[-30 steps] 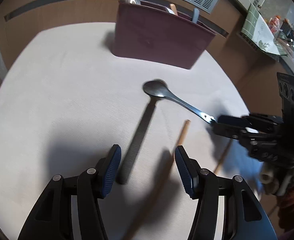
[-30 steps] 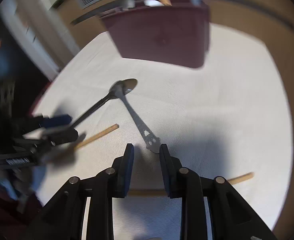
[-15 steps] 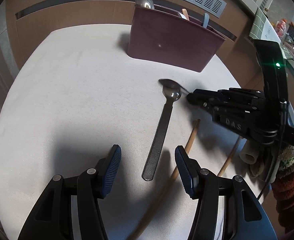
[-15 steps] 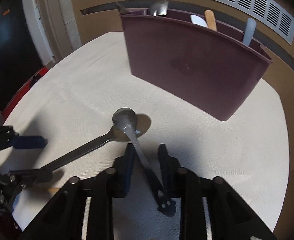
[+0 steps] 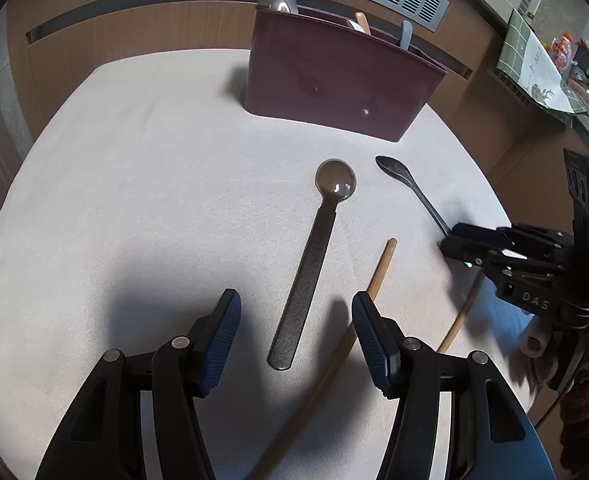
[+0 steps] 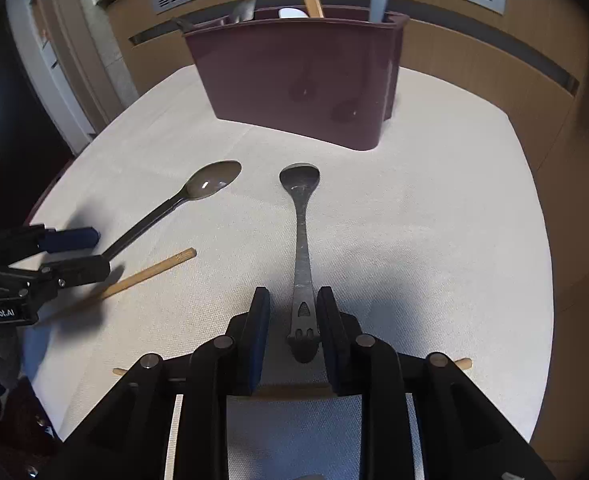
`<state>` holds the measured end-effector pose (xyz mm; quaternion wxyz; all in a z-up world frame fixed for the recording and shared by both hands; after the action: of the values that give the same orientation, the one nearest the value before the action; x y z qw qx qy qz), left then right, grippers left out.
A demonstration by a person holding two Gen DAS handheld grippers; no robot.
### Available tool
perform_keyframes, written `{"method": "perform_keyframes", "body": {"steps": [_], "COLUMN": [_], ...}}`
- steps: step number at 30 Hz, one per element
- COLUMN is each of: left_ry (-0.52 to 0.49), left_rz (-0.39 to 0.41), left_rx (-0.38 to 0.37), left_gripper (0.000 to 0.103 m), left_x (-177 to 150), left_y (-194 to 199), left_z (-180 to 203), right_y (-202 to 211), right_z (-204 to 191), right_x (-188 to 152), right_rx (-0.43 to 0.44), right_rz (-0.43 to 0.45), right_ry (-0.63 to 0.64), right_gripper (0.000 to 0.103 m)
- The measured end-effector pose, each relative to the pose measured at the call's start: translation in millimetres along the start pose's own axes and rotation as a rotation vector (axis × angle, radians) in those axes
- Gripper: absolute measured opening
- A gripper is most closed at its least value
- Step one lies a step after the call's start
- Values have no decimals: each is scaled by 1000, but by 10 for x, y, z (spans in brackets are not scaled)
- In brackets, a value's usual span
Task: Organize utensils
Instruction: 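Grasp a wooden chopstick with the left tool while the right lifts the metal spoon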
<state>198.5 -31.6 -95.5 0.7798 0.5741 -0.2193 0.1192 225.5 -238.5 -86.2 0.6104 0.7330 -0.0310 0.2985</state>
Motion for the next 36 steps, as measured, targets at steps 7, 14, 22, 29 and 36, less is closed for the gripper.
{"method": "perform_keyframes", "body": {"steps": [7,14,22,29,36], "left_ry": [-18,-47,-64,-172,-316], "left_rz": [3,15,5,45,-84], "left_rx": [9,12,33,-97,19], "left_gripper": [59,61,63,45,27], "left_x": [-12,-30,-20,47,63], "left_y": [-1,2,-7,199,-106], "left_z": [19,44,94,401,595], "right_y": [-268,-451,117,626,722], "right_z": [-78,-89,5,271,297], "right_x": [454,834,468,-24,-55], "right_rx": [-56,-97,-100,-86,-77], "right_rz": [32,28,163,260,284], "right_ry": [18,-1,-84,-180,-225], "right_gripper": [28,26,26,26,26]}}
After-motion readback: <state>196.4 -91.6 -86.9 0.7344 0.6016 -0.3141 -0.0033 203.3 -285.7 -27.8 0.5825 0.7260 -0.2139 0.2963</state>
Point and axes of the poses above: each gripper's, at about its wrist camera, not at the fingertips, and y roughly against the way its jaws point, z to its right, x to its top, the point moved 5 cm from there along -y, roughly the way its jaws point, and after that the axes turned 4 degrees about -z, right-handed, at the moved point
